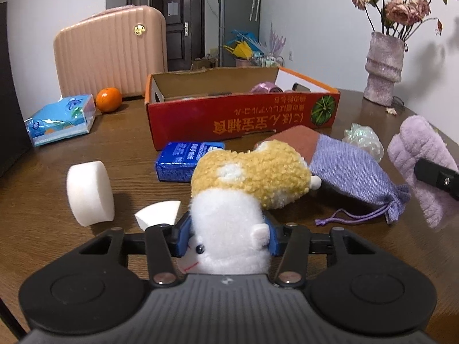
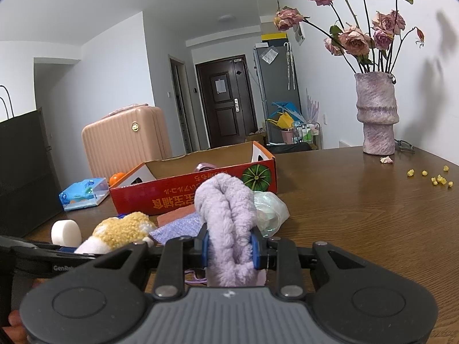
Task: Organize soft objects
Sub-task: 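Grasp the white sheep plush with the left gripper while the right gripper holds the sock, then carry the sheep plush and lilac sock with both grippers over the cardboard box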
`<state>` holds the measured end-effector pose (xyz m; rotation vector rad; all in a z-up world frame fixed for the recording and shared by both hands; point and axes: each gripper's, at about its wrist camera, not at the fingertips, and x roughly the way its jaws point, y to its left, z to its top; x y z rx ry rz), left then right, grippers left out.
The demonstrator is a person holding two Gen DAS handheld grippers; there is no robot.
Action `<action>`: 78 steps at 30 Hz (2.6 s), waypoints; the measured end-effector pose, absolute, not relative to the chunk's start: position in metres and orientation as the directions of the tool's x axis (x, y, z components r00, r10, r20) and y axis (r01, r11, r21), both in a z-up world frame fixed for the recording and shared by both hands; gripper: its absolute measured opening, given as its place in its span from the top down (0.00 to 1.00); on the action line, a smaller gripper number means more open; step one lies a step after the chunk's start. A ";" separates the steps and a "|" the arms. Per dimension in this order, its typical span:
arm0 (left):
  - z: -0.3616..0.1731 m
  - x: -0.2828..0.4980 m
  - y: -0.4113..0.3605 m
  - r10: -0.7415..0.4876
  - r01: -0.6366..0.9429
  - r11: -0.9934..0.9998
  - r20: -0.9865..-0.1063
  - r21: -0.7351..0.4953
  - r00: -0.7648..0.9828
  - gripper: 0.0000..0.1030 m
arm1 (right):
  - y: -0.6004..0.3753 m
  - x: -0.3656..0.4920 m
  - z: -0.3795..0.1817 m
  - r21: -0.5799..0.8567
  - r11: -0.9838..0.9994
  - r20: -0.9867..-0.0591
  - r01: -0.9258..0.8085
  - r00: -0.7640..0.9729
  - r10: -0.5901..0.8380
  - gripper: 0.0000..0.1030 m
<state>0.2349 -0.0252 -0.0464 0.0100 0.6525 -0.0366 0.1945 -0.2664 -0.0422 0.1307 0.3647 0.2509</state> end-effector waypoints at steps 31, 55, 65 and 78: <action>0.011 0.215 -0.023 -0.029 0.017 0.999 -0.426 -0.034 0.904 0.51 | -0.250 0.206 -0.008 0.097 0.959 -0.285 -0.268 0.915 0.284 0.75; 0.041 0.256 -0.024 -0.018 -0.003 0.998 -0.365 -0.058 0.931 0.51 | -0.234 0.264 0.022 0.056 0.959 -0.236 -0.279 0.929 0.284 0.75; 0.044 0.286 -0.029 -0.014 -0.014 0.997 -0.358 -0.074 0.934 0.51 | -0.232 0.295 0.026 0.056 0.958 -0.226 -0.282 0.931 0.287 0.75; 0.046 0.327 -0.021 0.032 -0.065 0.995 -0.366 -0.077 0.930 0.51 | -0.223 0.339 0.026 0.045 0.952 -0.248 -0.302 0.920 0.303 0.75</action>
